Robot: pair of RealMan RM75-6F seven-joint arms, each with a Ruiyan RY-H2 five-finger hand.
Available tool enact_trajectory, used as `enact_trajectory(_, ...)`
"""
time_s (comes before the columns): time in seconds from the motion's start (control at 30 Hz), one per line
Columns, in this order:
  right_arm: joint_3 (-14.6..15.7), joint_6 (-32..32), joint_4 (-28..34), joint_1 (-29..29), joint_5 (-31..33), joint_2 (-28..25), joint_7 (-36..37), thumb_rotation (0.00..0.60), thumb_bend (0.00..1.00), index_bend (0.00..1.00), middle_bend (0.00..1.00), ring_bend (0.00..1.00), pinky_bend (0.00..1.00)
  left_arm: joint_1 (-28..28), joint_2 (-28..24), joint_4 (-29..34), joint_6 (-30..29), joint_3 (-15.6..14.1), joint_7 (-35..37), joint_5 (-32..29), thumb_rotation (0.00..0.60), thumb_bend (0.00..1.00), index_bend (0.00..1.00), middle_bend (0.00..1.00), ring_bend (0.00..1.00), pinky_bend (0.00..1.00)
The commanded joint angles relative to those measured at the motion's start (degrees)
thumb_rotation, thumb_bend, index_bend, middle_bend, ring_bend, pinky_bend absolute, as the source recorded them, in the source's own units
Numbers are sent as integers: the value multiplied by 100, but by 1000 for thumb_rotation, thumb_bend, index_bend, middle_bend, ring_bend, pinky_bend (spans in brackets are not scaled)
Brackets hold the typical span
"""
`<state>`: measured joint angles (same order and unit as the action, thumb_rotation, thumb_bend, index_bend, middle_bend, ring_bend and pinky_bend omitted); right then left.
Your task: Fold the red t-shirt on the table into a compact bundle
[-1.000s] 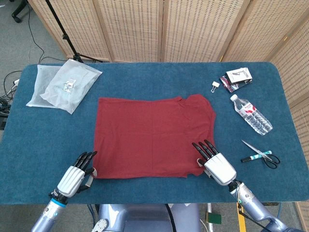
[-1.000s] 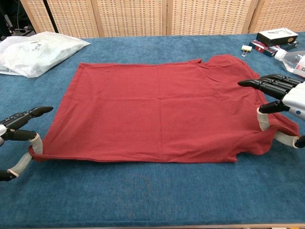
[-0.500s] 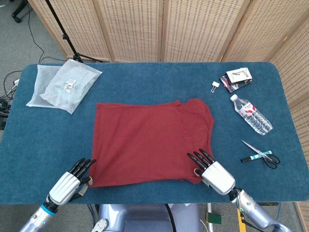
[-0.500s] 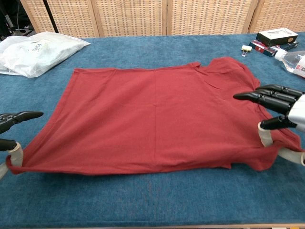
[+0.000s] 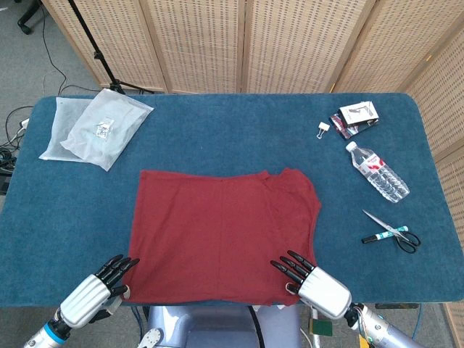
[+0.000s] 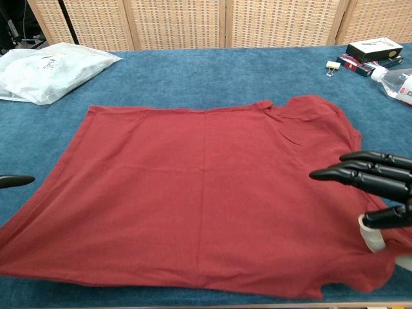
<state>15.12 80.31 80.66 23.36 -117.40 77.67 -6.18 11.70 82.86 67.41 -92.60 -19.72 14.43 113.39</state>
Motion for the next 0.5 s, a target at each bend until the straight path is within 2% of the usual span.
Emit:
enact_trajectory(0.03, 125, 69, 81, -28, -188, -114, -84, 600, 646, 667, 0, 0, 0, -16, -142, 82, -37, -120, 43, 126, 600, 563, 798, 0, 0, 0)
enact_trajectory(0.5, 598, 353, 250, -171, -990, -440, -172, 600, 646, 666, 0, 0, 0, -53, -680, 355, 2, -733, 11, 783, 600, 563, 798, 0, 0, 0)
